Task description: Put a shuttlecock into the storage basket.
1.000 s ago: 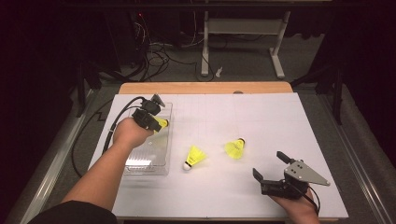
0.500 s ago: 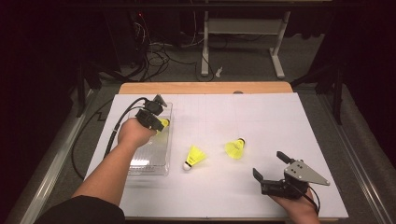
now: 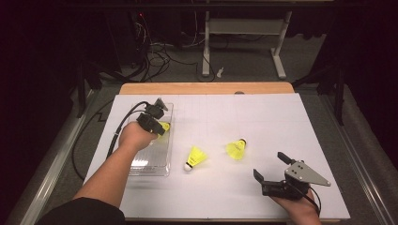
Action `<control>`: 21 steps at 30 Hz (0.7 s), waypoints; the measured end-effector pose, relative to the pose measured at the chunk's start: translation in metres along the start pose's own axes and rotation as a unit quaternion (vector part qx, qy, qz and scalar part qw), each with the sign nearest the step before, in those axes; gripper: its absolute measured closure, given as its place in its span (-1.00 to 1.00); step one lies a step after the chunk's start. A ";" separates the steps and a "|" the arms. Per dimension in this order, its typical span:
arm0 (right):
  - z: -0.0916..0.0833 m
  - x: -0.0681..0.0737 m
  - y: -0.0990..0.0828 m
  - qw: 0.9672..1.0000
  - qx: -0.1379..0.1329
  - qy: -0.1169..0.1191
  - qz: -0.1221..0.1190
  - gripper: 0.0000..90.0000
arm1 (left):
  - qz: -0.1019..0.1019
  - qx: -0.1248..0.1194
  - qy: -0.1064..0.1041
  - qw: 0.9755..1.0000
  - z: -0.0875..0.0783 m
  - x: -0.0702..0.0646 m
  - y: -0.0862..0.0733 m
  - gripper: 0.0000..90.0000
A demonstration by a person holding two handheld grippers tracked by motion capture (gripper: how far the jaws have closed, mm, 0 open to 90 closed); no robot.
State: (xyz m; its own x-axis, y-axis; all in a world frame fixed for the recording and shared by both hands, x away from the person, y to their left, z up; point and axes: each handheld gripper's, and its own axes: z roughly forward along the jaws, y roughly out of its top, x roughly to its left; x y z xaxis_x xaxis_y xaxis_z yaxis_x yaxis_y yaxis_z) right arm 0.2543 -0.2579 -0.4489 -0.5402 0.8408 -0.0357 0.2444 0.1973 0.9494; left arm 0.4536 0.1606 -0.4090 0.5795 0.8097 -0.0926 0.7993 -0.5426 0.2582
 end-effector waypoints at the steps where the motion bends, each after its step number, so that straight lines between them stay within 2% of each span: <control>1: 0.000 0.000 0.000 1.000 0.000 0.000 0.000 -1.00 | 0.003 0.001 0.000 1.000 0.001 -0.001 0.000 0.95; 10: 0.000 0.000 0.000 1.000 0.001 0.000 0.000 -1.00 | 0.016 0.010 0.006 1.000 0.005 -0.008 0.000 0.82; 21: 0.000 0.001 0.000 1.000 0.001 0.000 -0.001 -1.00 | 0.014 0.009 0.008 1.000 0.002 -0.004 -0.009 0.54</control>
State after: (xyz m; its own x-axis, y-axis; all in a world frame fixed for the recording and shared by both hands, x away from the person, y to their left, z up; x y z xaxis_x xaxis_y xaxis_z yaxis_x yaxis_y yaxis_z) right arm 0.2544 -0.2571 -0.4490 -0.5417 0.8397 -0.0381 0.2450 0.2011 0.9484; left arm 0.4439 0.1619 -0.4126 0.5998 0.7972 -0.0691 0.7852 -0.5697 0.2426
